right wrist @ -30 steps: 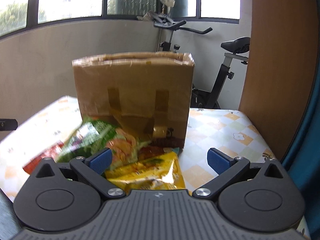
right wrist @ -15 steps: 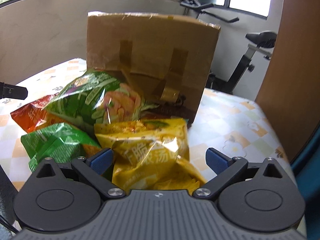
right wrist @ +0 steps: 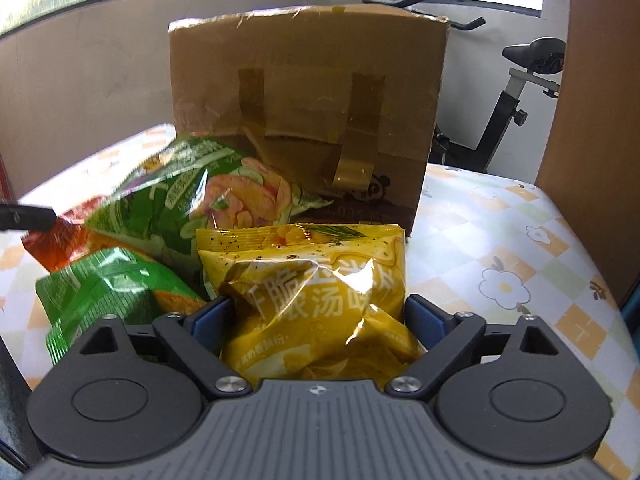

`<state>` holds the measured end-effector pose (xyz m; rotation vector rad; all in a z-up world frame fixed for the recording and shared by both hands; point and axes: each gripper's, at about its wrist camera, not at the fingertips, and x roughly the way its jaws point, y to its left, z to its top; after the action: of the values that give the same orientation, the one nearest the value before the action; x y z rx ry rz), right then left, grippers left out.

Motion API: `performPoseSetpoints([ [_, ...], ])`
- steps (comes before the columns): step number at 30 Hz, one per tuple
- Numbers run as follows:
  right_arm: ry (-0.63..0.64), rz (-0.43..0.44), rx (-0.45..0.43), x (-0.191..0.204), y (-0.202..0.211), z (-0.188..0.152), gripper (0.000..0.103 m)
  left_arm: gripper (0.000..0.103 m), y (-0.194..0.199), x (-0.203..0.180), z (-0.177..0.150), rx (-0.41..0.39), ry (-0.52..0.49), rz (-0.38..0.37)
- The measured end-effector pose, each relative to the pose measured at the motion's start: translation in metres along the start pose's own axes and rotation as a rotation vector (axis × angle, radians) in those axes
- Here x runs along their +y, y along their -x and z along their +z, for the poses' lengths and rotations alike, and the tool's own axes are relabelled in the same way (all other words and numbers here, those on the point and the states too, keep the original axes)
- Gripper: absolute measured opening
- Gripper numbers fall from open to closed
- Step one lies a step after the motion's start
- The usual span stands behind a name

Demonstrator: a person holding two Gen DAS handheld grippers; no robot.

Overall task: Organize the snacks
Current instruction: 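Lower both tools to the snacks, closing on orange bag and yellow bag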

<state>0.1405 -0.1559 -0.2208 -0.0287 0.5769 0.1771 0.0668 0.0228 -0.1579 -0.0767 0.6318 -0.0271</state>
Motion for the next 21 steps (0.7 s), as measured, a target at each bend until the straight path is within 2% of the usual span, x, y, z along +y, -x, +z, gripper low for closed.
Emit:
performPoseSetpoints([
  [3, -0.033, -0.014, -0.043, 0.001, 0.004, -0.007, 0.086, 0.097, -0.005, 0.000, -0.002, 0.020, 0.015, 0.004],
  [7, -0.044, -0.026, -0.085, 0.002, 0.006, -0.013, 0.085, 0.097, -0.010, -0.002, -0.006, 0.038, 0.019, 0.009],
  [13, -0.067, -0.019, -0.104, -0.002, 0.006, -0.016, 0.085, 0.097, -0.021, -0.003, -0.010, 0.085, 0.068, -0.030],
  [21, -0.068, -0.015, -0.109, -0.002, 0.006, -0.018, 0.085, 0.097, -0.030, -0.001, -0.014, 0.104, 0.090, -0.004],
])
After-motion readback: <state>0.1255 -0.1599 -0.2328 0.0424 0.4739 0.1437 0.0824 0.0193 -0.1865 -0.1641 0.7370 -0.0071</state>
